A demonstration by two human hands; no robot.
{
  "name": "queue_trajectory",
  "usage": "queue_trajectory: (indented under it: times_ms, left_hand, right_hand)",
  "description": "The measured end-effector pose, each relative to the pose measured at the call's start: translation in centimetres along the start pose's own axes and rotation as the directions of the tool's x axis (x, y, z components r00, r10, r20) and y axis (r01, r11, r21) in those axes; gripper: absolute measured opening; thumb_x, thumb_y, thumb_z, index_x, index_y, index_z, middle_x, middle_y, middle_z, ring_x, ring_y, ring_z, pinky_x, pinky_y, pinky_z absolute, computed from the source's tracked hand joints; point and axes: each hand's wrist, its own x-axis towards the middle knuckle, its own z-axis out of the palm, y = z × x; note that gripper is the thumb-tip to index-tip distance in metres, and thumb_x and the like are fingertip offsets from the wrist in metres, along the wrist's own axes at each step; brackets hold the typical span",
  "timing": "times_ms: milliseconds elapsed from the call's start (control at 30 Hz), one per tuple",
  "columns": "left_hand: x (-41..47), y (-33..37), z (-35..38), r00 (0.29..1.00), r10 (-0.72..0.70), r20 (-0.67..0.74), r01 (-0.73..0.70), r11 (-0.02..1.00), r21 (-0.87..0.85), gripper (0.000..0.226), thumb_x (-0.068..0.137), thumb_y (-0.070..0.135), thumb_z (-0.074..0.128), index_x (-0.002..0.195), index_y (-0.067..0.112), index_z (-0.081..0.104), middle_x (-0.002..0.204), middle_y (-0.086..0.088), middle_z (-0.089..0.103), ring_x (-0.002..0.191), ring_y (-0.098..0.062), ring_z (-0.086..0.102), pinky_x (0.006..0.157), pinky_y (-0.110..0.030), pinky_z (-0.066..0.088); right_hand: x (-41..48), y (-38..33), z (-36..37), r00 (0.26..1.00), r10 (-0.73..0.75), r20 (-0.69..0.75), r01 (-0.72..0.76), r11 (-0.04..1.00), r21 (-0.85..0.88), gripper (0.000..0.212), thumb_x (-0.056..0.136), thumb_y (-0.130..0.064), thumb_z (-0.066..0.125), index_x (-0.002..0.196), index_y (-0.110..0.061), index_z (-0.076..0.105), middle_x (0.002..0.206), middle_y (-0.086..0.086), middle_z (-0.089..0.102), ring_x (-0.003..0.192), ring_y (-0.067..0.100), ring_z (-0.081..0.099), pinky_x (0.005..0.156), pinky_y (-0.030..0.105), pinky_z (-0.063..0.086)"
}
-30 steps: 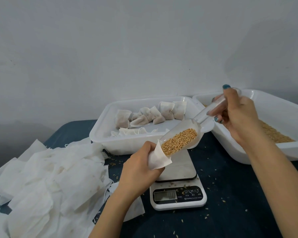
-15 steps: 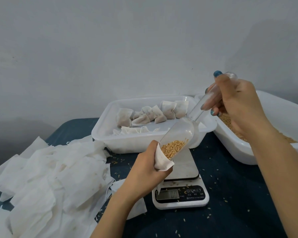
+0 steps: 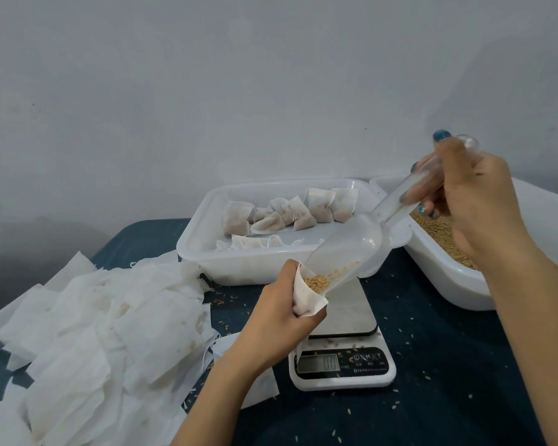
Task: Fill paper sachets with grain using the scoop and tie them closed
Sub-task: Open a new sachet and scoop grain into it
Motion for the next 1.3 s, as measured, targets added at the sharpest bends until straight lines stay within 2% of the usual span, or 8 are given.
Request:
queue_trajectory:
  times_ms: [267, 400, 633, 800, 967, 1100, 1200, 1300]
  left_hand:
    - [0.0, 0.2, -0.1, 0.999, 0.018, -0.041, -0.018, 1.000, -0.021, 0.025, 0.080, 0.041, 0.059, 0.093, 0.026, 0.043, 0.077, 0.011, 0.058, 0.061, -0.001, 0.049, 0.054, -0.012, 0.039]
    - [0.0, 0.3, -0.1, 0.997, 0.029, -0.071, -0.030, 0.999, -0.018, 0.025, 0.083, 0.037, 0.060, 0.089, 0.022, 0.040, 0.070, 0.013, 0.052, 0.058, -0.001, 0.043, 0.052, -0.014, 0.037]
    - [-0.1, 0.6, -0.4, 0.994, 0.018, -0.106, -0.022, 0.999, -0.038, 0.025, 0.083, 0.029, 0.062, 0.089, 0.016, 0.041, 0.069, 0.014, 0.048, 0.058, -0.002, 0.041, 0.053, -0.015, 0.036]
    - [-0.1, 0.7, -0.3, 0.994, 0.012, -0.108, -0.016, 0.999, -0.037, 0.027, 0.081, 0.031, 0.061, 0.090, 0.016, 0.042, 0.069, 0.010, 0.047, 0.058, -0.003, 0.040, 0.053, -0.017, 0.037]
    - [0.0, 0.5, -0.2, 0.994, 0.012, -0.110, -0.014, 1.000, -0.020, 0.027, 0.082, 0.032, 0.062, 0.091, 0.016, 0.043, 0.070, 0.012, 0.050, 0.058, -0.002, 0.042, 0.052, -0.015, 0.037]
    - [0.0, 0.3, -0.2, 0.994, 0.014, -0.104, -0.016, 1.000, -0.017, 0.026, 0.083, 0.031, 0.062, 0.092, 0.016, 0.043, 0.070, 0.011, 0.050, 0.058, -0.002, 0.042, 0.052, -0.014, 0.037]
    - [0.0, 0.3, -0.2, 0.995, 0.016, -0.098, -0.018, 1.000, -0.014, 0.025, 0.084, 0.030, 0.062, 0.091, 0.017, 0.043, 0.070, 0.012, 0.050, 0.058, -0.002, 0.042, 0.052, -0.015, 0.038]
    - [0.0, 0.2, -0.1, 0.995, 0.015, -0.096, -0.016, 1.000, -0.007, 0.026, 0.083, 0.031, 0.062, 0.092, 0.016, 0.043, 0.070, 0.013, 0.050, 0.058, -0.002, 0.043, 0.052, -0.015, 0.037]
  right_hand:
    - [-2.1, 3.5, -1.6, 0.935, 0.299, -0.191, -0.231, 0.922, 0.309, 0.040, 0.095, -0.035, 0.050, 0.064, -0.015, 0.064, 0.047, 0.001, 0.062, 0.038, 0.007, 0.046, 0.039, 0.013, 0.036]
    - [-3.1, 4.6, -2.0, 0.902, 0.371, -0.219, -0.264, 0.878, 0.400, 0.052, 0.095, -0.034, 0.049, 0.048, -0.020, 0.064, 0.050, 0.000, 0.064, 0.041, 0.005, 0.049, 0.040, 0.013, 0.038]
    - [-4.3, 5.2, -2.4, 0.851, 0.449, -0.274, -0.208, 0.765, 0.609, 0.028, 0.094, -0.036, 0.053, 0.087, -0.011, 0.065, 0.074, 0.005, 0.075, 0.058, 0.008, 0.066, 0.053, 0.015, 0.050]
    - [-4.2, 5.0, -3.3, 0.854, 0.410, -0.320, -0.106, 0.740, 0.664, 0.009, 0.091, -0.020, 0.056, 0.091, -0.013, 0.062, 0.098, 0.017, 0.075, 0.089, 0.024, 0.075, 0.070, 0.021, 0.057]
    - [-2.5, 6.0, -4.6, 0.836, 0.383, -0.393, -0.170, 0.861, 0.479, 0.010, 0.096, -0.012, 0.057, 0.105, -0.011, 0.060, 0.107, 0.015, 0.073, 0.092, 0.020, 0.074, 0.078, 0.023, 0.058]
    - [-0.6, 7.7, -5.1, 0.855, 0.407, -0.320, -0.343, 0.908, 0.239, 0.013, 0.099, -0.010, 0.053, 0.105, -0.017, 0.062, 0.119, 0.006, 0.063, 0.102, 0.013, 0.069, 0.082, 0.020, 0.056]
    - [0.4, 8.7, -5.0, 0.879, 0.446, -0.168, -0.455, 0.890, -0.022, 0.023, 0.098, -0.008, 0.052, 0.120, -0.015, 0.055, 0.117, 0.013, 0.062, 0.115, 0.025, 0.062, 0.102, 0.037, 0.050]
    - [1.0, 8.5, -4.9, 0.867, 0.493, -0.078, -0.494, 0.825, -0.275, 0.031, 0.098, -0.010, 0.050, 0.127, -0.016, 0.052, 0.124, 0.022, 0.059, 0.118, 0.032, 0.058, 0.110, 0.050, 0.040]
